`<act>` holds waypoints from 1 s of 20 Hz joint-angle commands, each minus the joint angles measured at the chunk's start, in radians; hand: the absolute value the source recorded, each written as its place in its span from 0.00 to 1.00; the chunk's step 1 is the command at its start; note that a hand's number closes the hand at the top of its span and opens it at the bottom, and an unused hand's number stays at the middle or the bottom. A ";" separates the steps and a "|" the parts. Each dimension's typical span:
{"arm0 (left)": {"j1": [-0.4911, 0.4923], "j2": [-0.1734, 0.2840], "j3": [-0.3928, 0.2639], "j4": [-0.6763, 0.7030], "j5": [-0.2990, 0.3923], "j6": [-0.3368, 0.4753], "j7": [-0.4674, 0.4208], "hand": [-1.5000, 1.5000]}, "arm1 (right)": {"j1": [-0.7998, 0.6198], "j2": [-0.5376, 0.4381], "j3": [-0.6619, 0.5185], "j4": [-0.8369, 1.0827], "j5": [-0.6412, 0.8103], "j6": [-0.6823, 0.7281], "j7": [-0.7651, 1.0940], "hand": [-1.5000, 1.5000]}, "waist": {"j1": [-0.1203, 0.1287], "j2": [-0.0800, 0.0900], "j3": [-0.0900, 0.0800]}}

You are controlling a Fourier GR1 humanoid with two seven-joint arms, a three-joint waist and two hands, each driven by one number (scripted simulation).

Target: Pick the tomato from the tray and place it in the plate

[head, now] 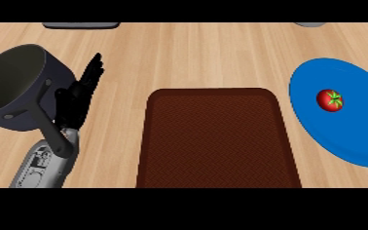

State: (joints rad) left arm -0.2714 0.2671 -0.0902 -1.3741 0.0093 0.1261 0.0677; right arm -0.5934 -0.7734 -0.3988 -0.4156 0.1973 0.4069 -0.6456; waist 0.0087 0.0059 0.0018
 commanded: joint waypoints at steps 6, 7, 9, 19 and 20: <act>0.002 0.010 0.012 -0.023 0.006 -0.030 0.008 0.50 | 0.070 -0.218 -0.125 0.204 -0.079 0.156 -0.094 0.00 | 0.017 0.010 0.005; -0.024 0.003 0.024 -0.001 0.015 -0.027 0.007 0.50 | 0.081 -0.260 -0.117 0.201 -0.073 0.204 -0.094 0.00 | 0.012 0.012 0.005; -0.021 -0.018 -0.004 -0.024 -0.013 -0.004 0.021 0.50 | 0.108 -0.252 -0.112 0.209 -0.065 0.192 -0.122 0.00 | 0.016 0.013 0.008; -0.011 -0.001 0.021 -0.011 0.005 -0.028 0.015 0.50 | 0.140 -0.275 -0.113 0.204 -0.076 0.221 -0.146 0.00 | 0.025 0.016 0.012; -0.029 -0.026 -0.009 -0.063 -0.012 -0.002 0.068 0.50 | 0.149 -0.308 -0.124 0.211 -0.086 0.236 -0.140 0.00 | 0.020 0.009 0.013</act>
State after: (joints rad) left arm -0.2886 0.2529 -0.0849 -1.4045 0.0051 0.1124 0.0962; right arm -0.4752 -1.0592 -0.5111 -0.2242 0.1222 0.5218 -0.6779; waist 0.0301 0.0190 0.0121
